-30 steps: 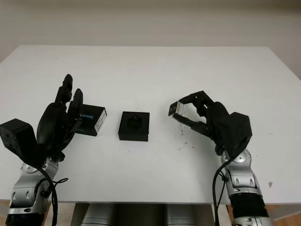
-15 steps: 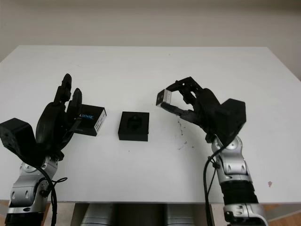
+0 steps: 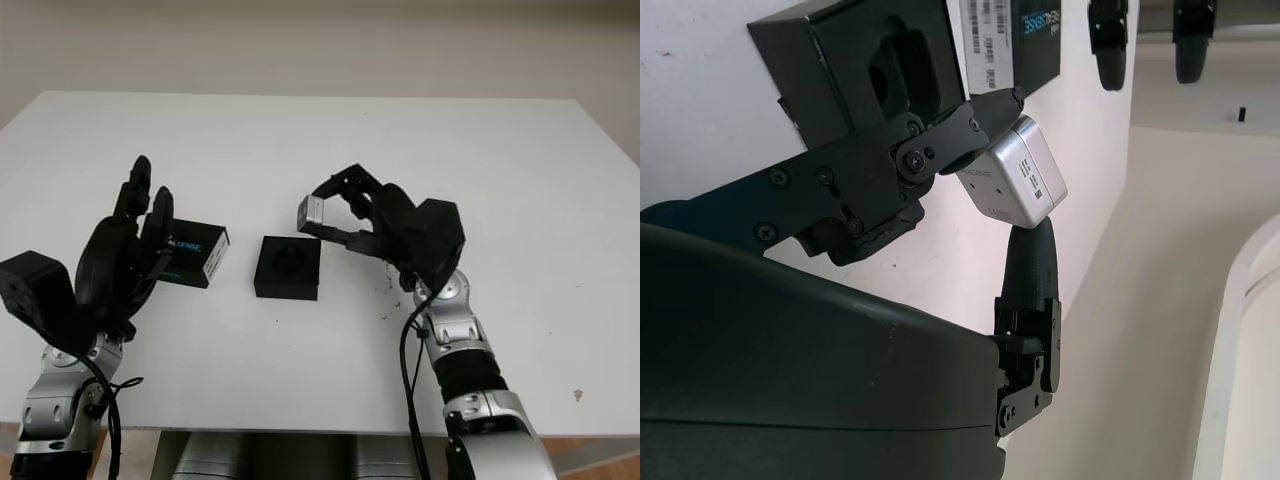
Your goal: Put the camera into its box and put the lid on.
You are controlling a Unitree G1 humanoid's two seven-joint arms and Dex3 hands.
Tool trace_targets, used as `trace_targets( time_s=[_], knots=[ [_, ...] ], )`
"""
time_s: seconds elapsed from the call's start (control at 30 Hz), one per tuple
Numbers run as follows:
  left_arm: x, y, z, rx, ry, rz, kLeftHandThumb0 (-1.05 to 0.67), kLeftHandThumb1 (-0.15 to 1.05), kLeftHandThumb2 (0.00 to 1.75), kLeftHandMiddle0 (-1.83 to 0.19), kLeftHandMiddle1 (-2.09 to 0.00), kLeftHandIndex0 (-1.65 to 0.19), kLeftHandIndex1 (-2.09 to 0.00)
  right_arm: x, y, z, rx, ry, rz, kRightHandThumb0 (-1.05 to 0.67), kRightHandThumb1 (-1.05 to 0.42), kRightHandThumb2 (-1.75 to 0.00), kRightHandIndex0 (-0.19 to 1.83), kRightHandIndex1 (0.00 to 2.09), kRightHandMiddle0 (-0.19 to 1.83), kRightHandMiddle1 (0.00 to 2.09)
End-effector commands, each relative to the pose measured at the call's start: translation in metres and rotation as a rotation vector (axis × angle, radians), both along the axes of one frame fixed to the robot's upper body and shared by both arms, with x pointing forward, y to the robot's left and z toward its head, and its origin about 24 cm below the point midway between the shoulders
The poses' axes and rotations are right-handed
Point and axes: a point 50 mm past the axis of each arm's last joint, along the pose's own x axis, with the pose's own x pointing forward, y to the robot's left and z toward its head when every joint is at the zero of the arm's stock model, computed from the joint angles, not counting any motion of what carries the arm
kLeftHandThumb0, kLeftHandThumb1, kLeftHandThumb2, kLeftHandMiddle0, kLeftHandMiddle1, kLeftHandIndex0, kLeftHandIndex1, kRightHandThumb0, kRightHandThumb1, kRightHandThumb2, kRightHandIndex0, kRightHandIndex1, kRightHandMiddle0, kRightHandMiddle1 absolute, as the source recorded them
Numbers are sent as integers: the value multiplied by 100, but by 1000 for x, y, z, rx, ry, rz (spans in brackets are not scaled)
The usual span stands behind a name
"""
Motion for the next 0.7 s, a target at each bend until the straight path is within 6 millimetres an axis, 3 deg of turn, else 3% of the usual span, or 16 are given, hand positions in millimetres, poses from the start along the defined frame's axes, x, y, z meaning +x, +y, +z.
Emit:
trace_targets(
  time_s=[0.0, 0.4, 0.67],
  knots=[
    [-1, -2, 3, -4, -19, 0, -69, 105, 50, 15, -5, 18, -5, 2, 6, 5, -20, -33, 26, -42, -94, -5, 20, 6, 34, 171],
    [0, -3, 2, -1, -16, 4, -69, 105, 50, 15, -5, 18, -5, -7, 18, -8, -66, -16, 98, -44, -93, -5, 20, 6, 37, 169],
    [0, -3, 0, -15, -10, 7, -69, 105, 50, 15, -5, 19, -5, -14, 22, -18, 14, 52, 111, -40, -93, -5, 19, 5, 36, 170]
  ],
)
